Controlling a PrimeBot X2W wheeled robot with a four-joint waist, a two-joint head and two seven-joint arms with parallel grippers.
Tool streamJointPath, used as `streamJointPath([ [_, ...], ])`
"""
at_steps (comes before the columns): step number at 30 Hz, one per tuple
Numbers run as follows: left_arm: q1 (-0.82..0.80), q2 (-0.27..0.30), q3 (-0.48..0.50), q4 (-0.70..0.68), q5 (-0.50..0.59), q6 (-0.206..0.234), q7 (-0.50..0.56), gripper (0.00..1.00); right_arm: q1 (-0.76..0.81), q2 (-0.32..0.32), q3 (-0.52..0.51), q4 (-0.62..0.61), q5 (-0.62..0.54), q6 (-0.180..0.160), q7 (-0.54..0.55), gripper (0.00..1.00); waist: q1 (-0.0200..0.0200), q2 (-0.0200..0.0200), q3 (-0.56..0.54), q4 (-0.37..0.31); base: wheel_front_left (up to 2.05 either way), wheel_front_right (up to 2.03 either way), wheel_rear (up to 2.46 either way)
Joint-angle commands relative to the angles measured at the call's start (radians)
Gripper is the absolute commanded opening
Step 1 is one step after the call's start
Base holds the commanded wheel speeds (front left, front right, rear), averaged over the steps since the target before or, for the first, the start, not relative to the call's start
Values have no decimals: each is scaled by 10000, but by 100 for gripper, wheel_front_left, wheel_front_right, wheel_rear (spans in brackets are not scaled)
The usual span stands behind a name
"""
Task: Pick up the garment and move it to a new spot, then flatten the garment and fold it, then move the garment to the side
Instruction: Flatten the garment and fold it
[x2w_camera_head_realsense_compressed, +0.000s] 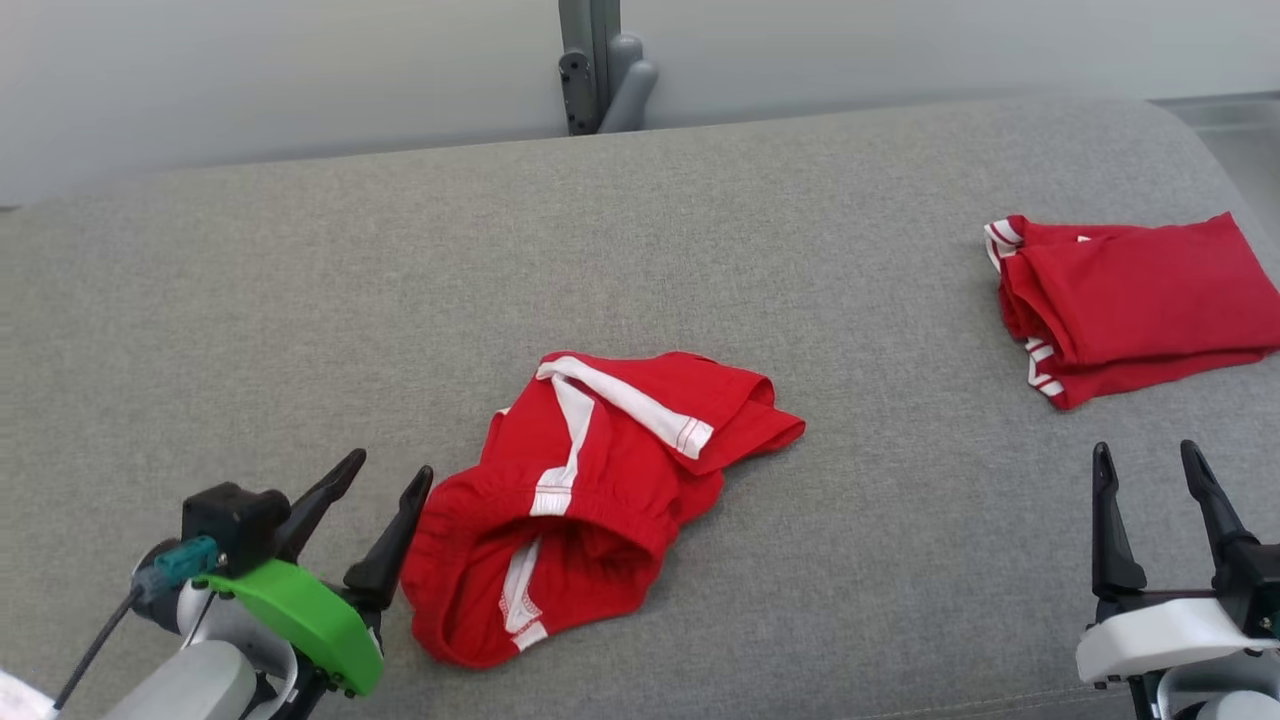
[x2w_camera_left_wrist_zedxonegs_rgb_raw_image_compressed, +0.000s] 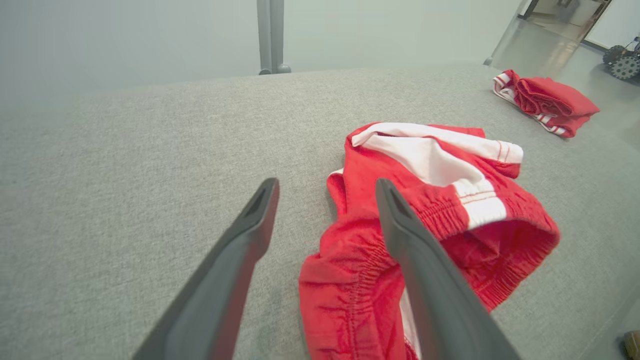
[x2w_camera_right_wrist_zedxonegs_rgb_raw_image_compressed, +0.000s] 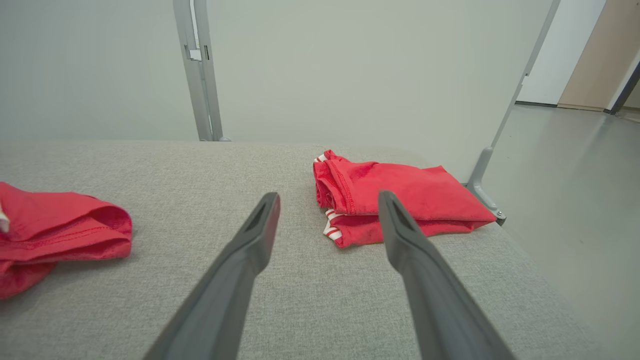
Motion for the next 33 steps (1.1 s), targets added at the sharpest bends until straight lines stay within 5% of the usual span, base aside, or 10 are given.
streamJointPath([
  [1, 337, -73, 259, -260, 169, 219, -28, 100, 221, -85, -49, -72, -45, -16, -25, 100, -1, 0, -457, 325, 0, 0, 0],
  [8, 2323, -863, 2321, -2165, 1024, 1741, -27, 100, 472, -347, -85, -548, 81, -16, -25, 100, -1, 0, -1121, 943, 0, 0, 0],
  [15, 4226, -1971, 3790, -3327, 2662, 2094, -27, 100, 601, -335, -19, -610, 150, -16, -25, 100, -1, 0, -1372, 1548, 0, 0, 0],
  [20, 5099, -2635, 4526, -3048, 3512, 1787, -26, 100, 808, -271, 58, -271, 131, -16, -25, 100, -1, 0, -1475, 1715, 0, 0, 0],
  [33, 6074, -4377, 6697, -1831, 5681, 166, -28, 100, 1198, -45, 124, 1137, 127, -16, -25, 100, -1, 0, -1530, 1837, 0, 0, 0],
])
